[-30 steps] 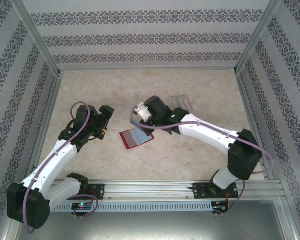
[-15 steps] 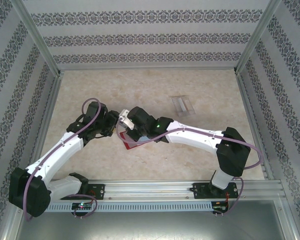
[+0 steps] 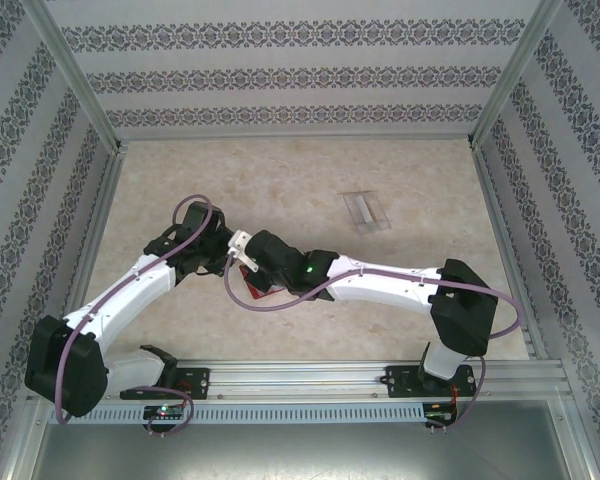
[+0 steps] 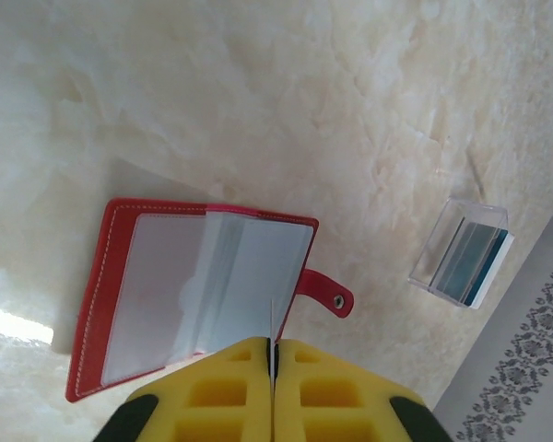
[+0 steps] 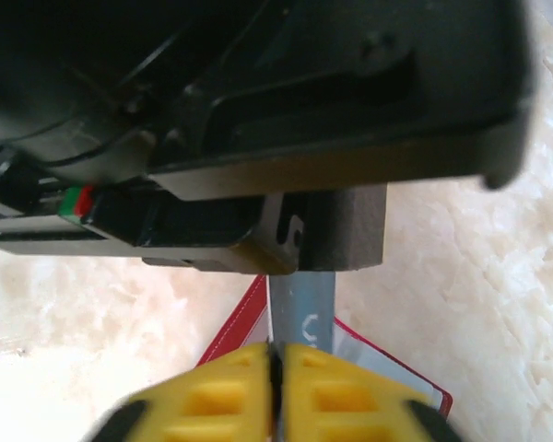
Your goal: Put the credit cards into the card holder
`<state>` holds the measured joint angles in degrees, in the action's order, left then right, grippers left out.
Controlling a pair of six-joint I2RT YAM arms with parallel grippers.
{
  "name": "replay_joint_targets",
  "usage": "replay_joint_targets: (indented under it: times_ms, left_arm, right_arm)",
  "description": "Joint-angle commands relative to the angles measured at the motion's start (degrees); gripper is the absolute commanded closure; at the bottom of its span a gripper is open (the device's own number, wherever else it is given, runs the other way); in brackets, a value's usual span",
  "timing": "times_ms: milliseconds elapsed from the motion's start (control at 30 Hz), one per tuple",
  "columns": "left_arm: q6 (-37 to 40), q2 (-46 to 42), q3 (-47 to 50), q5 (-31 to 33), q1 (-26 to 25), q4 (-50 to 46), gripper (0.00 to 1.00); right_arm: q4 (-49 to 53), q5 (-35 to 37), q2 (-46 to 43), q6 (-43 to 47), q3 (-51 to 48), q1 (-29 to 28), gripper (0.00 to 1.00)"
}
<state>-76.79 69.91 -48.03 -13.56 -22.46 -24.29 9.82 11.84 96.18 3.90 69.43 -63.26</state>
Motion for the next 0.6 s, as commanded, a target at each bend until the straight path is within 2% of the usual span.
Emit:
replay_joint_targets:
  times_ms: [0,67,133,233,300,333,400,500,567]
  left_arm:
    - [0.81,-0.03,-0.89,-0.40,-0.64,-2.24,0.99]
    - [2.56,-0.50,-1.11,-0.99,-0.60,-1.47,1.00]
    - [4.89,-1.33,-1.16,0.28,-0.59,-1.41,0.98]
    - [10.25,-2.56,-0.73,2.65,-0.61,-0.07,1.00]
    - [17.14,-2.72,-0.52,1.41,-0.58,3.03,1.00]
    - [23.04,-2.61,-0.41,-1.38,-0.63,5.50,1.00]
    - [34.76,-1.51,-0.94,-13.52,-0.61,11.39,0.99]
    - [39.86,1.32,-3.80,-27.63,-0.65,14.93,0.98]
    - [41.83,1.31,-3.83,-30.31,-1.00,17.06,0.98]
  right_arm:
    - [-3.20,2.40,-2.73,-0.03,-2.31,-0.46,0.75]
    - [-3.55,2.41,-4.77,-0.56,-4.39,-0.38,0.68]
    - [-4.40,3.13,-7.91,-1.58,-7.29,0.01,0.52]
    - [-3.98,0.33,-12.05,-4.34,-10.17,2.45,0.49]
    - [-3.70,-4.47,-14.54,-9.85,-11.62,6.09,0.50]
    - [-4.41,-8.78,-15.91,-14.04,-12.54,8.49,0.51]
    - [-7.16,-19.54,-18.03,-20.70,-14.62,13.70,0.51]
    - [-13.25,-33.02,-19.95,-29.37,-18.25,21.14,0.51]
    - [-19.27,-42.08,-20.13,-34.12,-20.85,25.15,0.53]
